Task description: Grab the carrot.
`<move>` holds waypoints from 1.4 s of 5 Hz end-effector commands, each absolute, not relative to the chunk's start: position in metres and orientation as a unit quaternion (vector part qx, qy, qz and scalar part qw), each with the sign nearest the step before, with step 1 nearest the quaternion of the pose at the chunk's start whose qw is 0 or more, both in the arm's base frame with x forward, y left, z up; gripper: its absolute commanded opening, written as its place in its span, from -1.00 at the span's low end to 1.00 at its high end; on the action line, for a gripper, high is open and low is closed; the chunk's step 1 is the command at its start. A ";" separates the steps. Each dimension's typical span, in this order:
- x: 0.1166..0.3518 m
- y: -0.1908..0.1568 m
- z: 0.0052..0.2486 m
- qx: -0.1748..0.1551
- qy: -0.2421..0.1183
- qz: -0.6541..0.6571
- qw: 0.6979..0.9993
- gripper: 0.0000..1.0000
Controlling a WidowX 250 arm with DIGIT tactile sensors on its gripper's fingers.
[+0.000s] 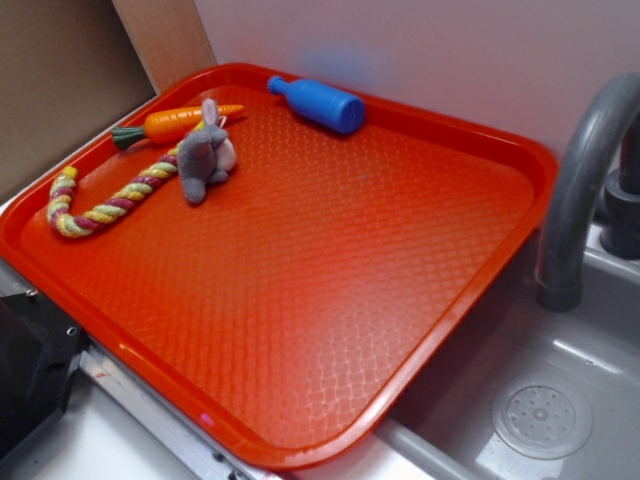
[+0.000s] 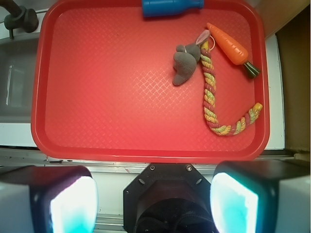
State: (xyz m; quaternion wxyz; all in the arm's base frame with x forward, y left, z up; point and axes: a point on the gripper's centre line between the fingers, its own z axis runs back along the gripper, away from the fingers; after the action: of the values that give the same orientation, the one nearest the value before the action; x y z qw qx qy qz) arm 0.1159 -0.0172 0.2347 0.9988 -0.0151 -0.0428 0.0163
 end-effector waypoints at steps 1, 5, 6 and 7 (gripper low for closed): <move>0.116 -0.017 0.235 -0.015 -0.043 0.016 0.999 1.00; 0.194 0.122 0.153 0.070 -0.138 -0.186 0.970 1.00; 0.221 0.140 0.128 0.091 -0.118 -0.194 0.970 1.00; 0.243 0.144 0.112 0.109 -0.107 -0.220 0.963 1.00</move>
State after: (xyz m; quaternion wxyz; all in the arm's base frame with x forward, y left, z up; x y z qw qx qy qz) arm 0.2303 0.1396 0.0927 0.9686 0.0870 -0.0873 -0.2159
